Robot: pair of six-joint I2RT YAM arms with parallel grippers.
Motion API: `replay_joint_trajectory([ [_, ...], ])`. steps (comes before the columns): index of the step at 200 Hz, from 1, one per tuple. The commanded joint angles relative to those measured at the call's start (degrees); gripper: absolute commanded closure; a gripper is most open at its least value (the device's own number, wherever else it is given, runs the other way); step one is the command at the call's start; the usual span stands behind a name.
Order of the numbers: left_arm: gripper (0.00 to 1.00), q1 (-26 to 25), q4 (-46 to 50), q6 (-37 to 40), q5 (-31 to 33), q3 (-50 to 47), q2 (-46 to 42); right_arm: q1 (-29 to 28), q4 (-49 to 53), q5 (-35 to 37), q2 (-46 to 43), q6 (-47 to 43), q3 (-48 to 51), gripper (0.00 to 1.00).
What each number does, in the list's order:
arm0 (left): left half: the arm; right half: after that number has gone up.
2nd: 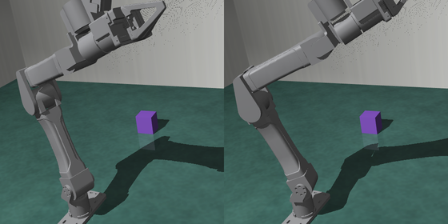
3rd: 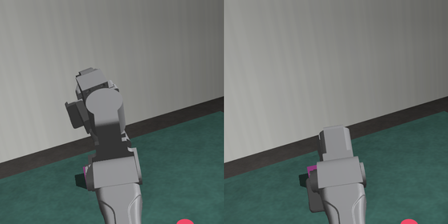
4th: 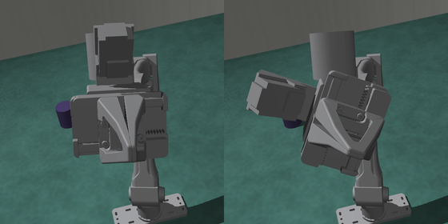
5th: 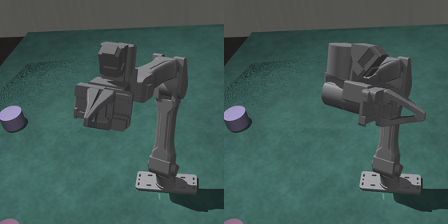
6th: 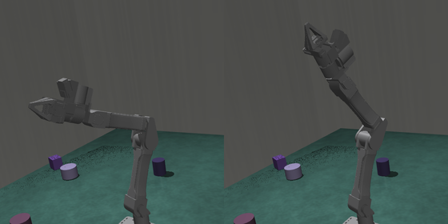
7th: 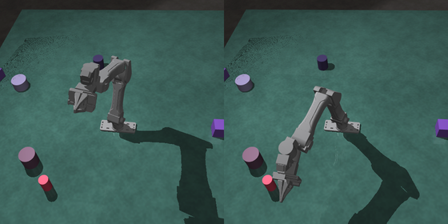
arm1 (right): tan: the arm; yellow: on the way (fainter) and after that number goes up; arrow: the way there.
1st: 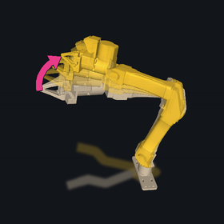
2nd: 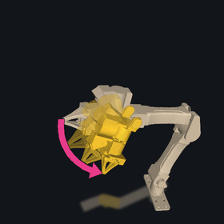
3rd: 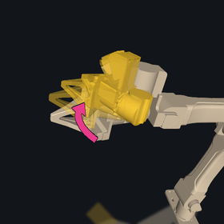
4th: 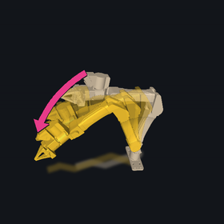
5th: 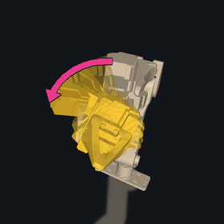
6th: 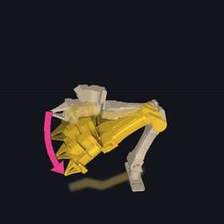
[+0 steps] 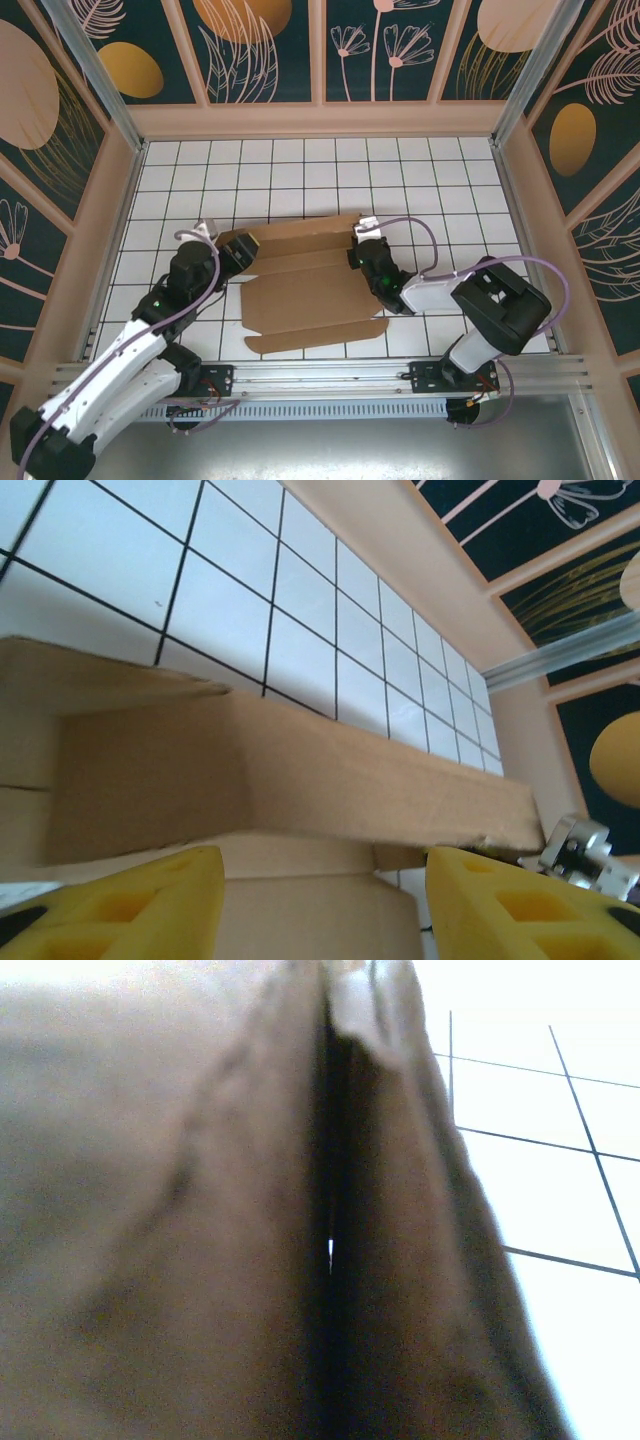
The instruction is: Fold the paper box
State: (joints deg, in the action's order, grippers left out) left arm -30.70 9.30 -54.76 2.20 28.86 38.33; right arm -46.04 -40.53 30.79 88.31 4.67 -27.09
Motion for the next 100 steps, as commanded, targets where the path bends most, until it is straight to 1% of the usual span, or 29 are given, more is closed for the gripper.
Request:
replay_joint_trajectory([
  [1,0.45,0.2,12.1,5.0,1.49,0.43,-4.83,1.2,-2.39,-0.42,-2.61,0.69,2.83,1.0],
  [19,0.45,0.22,18.77,6.34,4.29,4.11,-7.3,1.62,-3.31,-0.7,-1.85,0.41,3.23,1.0],
  [31,0.46,0.27,23.67,8.07,8.03,8.48,-7.74,1.62,-3.51,-1.2,-1.88,-0.22,3.23,1.0],
  [50,0.46,0.25,29.67,12.53,13.83,16.58,-6.99,1.32,-2.37,-0.58,-2.36,-0.19,2.66,1.0],
  [64,0.45,0.23,31.6,16.15,15.55,21.94,-4.79,1.23,-1.96,-0.75,-2.95,-0.45,2.64,1.0],
  [81,0.42,0.22,32.67,18.78,15.25,26.47,-1.06,1.22,-1.59,-0.54,-3.33,-0.72,2.81,1.0],
  [86,0.38,0.28,32.3,19.21,14.25,28.02,-0.04,1.22,-1.65,-0.63,-3.36,-0.82,2.92,1.0],
  [91,0.34,0.26,31.56,19.44,12.33,28.66,0.96,1.22,-1.78,-0.82,-3.4,-0.89,3.01,1.0],
  [100,0.31,0.22,29.55,19.67,7.06,29.16,3.35,1.24,-1.61,-0.82,-3.22,-0.89,3.03,1.0],
])
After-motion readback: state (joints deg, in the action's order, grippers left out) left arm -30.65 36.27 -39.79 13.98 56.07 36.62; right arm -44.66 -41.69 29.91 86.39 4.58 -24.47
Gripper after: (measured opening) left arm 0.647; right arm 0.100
